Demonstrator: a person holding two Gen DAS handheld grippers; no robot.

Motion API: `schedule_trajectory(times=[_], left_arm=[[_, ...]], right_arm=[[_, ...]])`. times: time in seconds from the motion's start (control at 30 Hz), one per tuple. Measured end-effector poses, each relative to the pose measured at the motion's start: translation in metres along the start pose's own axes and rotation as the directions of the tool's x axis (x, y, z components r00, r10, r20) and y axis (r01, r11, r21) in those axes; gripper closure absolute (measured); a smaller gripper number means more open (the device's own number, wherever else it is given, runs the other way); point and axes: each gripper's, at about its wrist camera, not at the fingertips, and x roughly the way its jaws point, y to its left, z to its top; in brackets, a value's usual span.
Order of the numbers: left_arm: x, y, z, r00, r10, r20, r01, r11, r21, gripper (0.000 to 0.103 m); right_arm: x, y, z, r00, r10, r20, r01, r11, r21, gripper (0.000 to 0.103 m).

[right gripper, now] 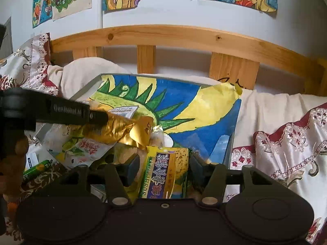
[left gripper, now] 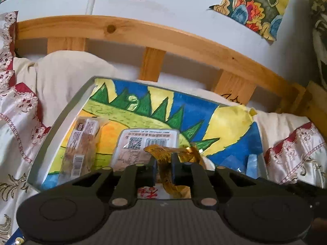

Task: Organize snacks
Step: 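Release the gold pouch with the left tool while the right tool releases the biscuit pack, then withdraw both tools from the tray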

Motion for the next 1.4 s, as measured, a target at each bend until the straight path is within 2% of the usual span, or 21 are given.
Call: schedule_trajectory(times=[0.17,0.23,0.33,0.5,0.63,0.73,0.87,1.07,1.2,1.4], left_arm=[[0.002,0.003,-0.005,0.999,0.028,-0.026,-0.028,1.000,0.007,0.071],[0.002,0.004,-0.007,0.999,0.043,-0.034,-0.042,0.999,0.015,0.046],[-0.003,0.006,-0.010,0.998,0.060,-0.014,-0.059,0.998,0.017,0.033],[-0.016,0.012,-0.008,0.999,0.049,0.020,-0.048,0.999,-0.021,0.015],[-0.031,0.019,-0.005,0.996,0.061,0.068,-0.058,0.997,-0.046,0.006],[-0.045,0.021,-0.005,0.990,0.090,0.108,-0.086,0.995,-0.046,0.001],[-0.063,0.027,-0.007,0.987,0.102,0.127,-0.097,0.994,-0.045,0.001],[-0.102,0.039,-0.018,0.977,0.141,0.161,-0.136,0.990,-0.045,0.001],[-0.129,0.049,-0.026,0.971,0.161,0.175,-0.152,0.986,-0.063,0.001],[-0.169,0.057,-0.042,0.972,0.160,0.175,-0.150,0.986,-0.068,0.001]], right_arm=[[-0.001,0.001,0.000,1.000,-0.003,-0.002,0.003,1.000,-0.002,0.034],[-0.002,0.001,0.001,1.000,-0.011,0.000,0.011,1.000,0.001,0.029],[-0.005,0.000,0.002,1.000,-0.022,0.009,0.022,1.000,0.009,0.021],[-0.012,-0.002,0.005,0.999,-0.032,0.023,0.031,0.999,0.030,0.005],[-0.017,-0.005,0.007,0.998,-0.042,0.038,0.040,0.998,0.054,0.003],[-0.024,-0.008,0.008,0.998,-0.040,0.051,0.036,0.996,0.086,0.002],[-0.037,-0.006,0.009,0.997,-0.035,0.074,0.028,0.995,0.095,0.001],[-0.066,0.006,0.008,0.993,0.005,0.116,-0.011,0.999,0.049,0.001],[-0.090,0.014,0.007,0.989,0.006,0.150,-0.010,1.000,0.024,0.001],[-0.128,0.030,-0.005,0.984,0.065,0.167,-0.055,0.996,-0.065,0.001]])
